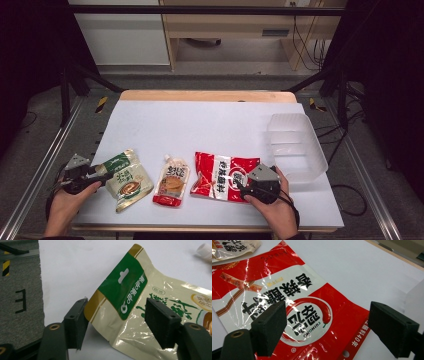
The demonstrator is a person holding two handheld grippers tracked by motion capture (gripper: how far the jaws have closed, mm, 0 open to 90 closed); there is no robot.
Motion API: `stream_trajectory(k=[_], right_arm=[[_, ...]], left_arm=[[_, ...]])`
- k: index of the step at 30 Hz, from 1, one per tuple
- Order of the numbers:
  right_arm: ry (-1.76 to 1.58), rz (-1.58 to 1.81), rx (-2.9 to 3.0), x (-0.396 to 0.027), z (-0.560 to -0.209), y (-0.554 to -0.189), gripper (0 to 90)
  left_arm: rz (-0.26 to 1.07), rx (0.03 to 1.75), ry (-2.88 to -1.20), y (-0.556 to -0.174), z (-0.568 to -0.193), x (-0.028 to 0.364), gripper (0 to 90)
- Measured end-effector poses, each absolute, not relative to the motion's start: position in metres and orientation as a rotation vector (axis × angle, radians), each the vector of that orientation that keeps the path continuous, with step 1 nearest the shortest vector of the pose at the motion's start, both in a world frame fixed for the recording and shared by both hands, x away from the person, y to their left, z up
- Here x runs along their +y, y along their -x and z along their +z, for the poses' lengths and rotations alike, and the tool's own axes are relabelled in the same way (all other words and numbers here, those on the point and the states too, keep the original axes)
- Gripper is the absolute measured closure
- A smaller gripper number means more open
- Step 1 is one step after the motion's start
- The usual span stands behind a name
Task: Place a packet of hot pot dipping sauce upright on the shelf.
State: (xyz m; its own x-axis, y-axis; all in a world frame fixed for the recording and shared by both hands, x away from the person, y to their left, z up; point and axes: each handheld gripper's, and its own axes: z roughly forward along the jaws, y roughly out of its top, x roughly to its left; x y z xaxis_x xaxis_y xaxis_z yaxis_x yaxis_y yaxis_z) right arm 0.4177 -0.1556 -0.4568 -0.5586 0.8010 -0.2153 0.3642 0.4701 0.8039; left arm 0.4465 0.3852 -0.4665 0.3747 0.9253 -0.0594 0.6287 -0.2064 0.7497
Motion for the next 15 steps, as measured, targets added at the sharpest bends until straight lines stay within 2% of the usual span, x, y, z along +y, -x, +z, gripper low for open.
stream_trajectory(k=[6,8,15], right_arm=[[-0.960,0.971,2.134,-0.1549,-0.4565,-0.4173,17.0],[-0.961,0.969,2.136,-0.1551,-0.4563,-0.4172,17.0],[-0.954,0.974,2.135,-0.1549,-0.4560,-0.4173,17.1]], left_arm=[[0.472,1.322,-1.935,-0.4427,-0.4645,0.3866,54.3],[0.466,1.310,-1.960,-0.4419,-0.4647,0.3845,55.6],[0.487,1.317,-1.974,-0.4446,-0.4652,0.3846,75.4]])
